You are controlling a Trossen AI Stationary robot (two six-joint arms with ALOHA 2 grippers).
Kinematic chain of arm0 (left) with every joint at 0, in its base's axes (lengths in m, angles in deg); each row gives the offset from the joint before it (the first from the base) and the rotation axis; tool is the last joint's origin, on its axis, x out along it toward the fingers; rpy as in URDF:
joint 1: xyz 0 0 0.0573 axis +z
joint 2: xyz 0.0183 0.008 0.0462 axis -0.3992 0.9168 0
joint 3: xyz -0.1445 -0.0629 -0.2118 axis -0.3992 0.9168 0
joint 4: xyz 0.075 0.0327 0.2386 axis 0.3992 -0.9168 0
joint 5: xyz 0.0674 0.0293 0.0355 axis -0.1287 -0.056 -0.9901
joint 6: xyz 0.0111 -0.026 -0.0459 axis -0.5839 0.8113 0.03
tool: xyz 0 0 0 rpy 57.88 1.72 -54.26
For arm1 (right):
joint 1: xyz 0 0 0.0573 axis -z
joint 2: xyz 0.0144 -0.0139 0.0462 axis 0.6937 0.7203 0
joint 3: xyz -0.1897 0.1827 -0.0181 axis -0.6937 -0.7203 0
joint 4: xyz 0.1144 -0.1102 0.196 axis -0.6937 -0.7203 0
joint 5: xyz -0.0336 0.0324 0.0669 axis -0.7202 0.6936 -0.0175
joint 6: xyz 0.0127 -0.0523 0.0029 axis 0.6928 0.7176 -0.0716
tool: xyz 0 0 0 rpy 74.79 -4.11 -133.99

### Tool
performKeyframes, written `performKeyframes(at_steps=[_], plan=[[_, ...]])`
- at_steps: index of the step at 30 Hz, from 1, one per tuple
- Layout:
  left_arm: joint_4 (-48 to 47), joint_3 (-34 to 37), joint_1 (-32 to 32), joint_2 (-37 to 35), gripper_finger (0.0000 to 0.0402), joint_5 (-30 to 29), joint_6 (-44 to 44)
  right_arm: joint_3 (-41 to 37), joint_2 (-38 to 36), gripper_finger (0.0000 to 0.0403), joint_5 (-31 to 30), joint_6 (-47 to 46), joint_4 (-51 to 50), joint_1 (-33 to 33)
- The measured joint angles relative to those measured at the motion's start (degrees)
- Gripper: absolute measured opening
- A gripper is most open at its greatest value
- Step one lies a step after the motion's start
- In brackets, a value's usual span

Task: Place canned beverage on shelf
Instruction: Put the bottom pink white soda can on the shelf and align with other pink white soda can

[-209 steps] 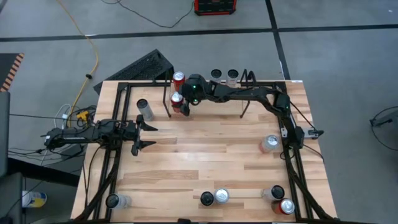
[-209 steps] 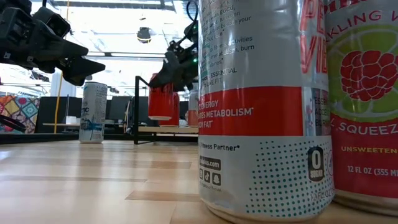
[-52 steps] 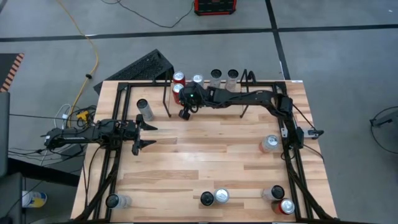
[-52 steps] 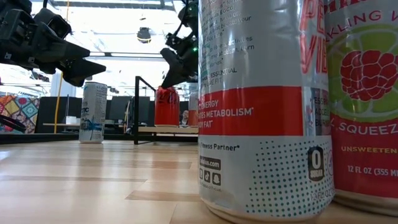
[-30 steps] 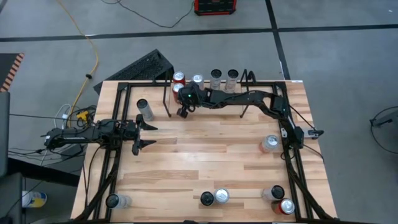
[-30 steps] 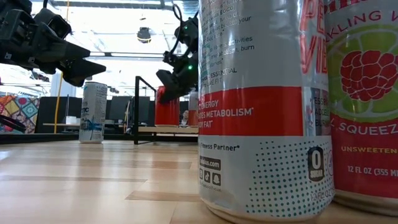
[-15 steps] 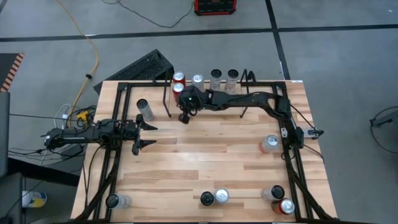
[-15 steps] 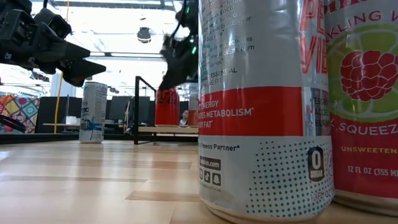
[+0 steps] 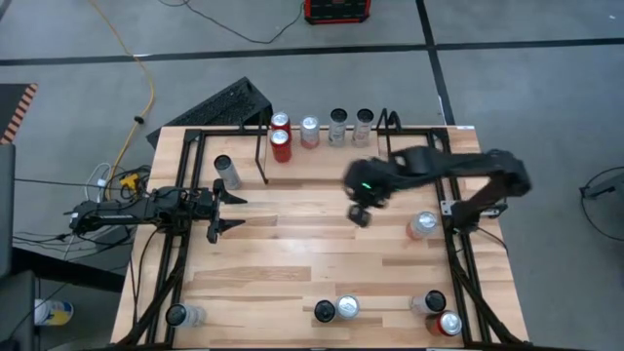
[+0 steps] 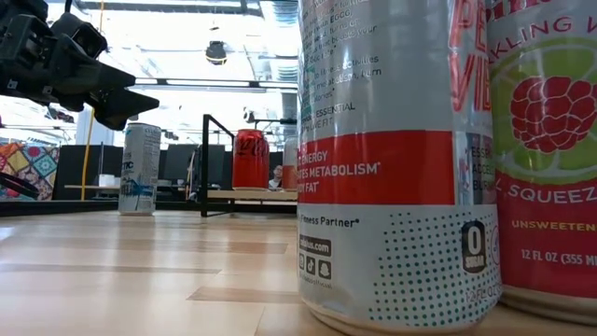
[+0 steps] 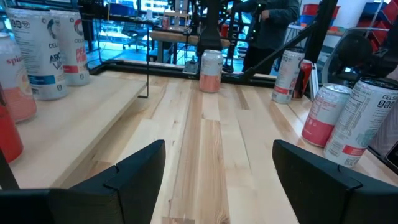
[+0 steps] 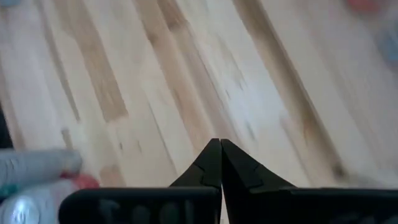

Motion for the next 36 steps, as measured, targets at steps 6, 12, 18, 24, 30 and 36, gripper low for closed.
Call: performKeyframes(at_steps=[6, 12, 18, 24, 30, 36], plan=[[0.0, 0.0, 0.0, 0.0, 0.0282, 0.0, 0.0, -15.0, -13.6, 0.0024, -10.6, -24.5, -2.0, -12.4], [0.0, 0.0, 0.0, 0.0, 0.0282, 0.0, 0.0, -30.0, -20.9, 0.0025, -13.6, -33.7, 13.8, -23.0], [0.0, 0.0, 0.0, 0.0, 0.0282, 0.0, 0.0, -35.9, -19.7, 0.0025, -11.1, -24.6, 39.1, -29.0], [0.0, 0.0, 0.0, 0.0, 0.0282, 0.0, 0.0, -35.0, -13.6, 0.0025, -6.1, -11.4, 60.1, -33.3], [0.0, 0.0, 0.0, 0.0, 0.0282, 0.0, 0.0, -32.7, -7.5, 0.0030, -5.9, -9.4, 64.7, -34.4], [0.0, 0.0, 0.0, 0.0, 0.0282, 0.0, 0.0, -29.3, -0.8, 0.0053, -5.0, -13.9, 64.6, -34.4]])
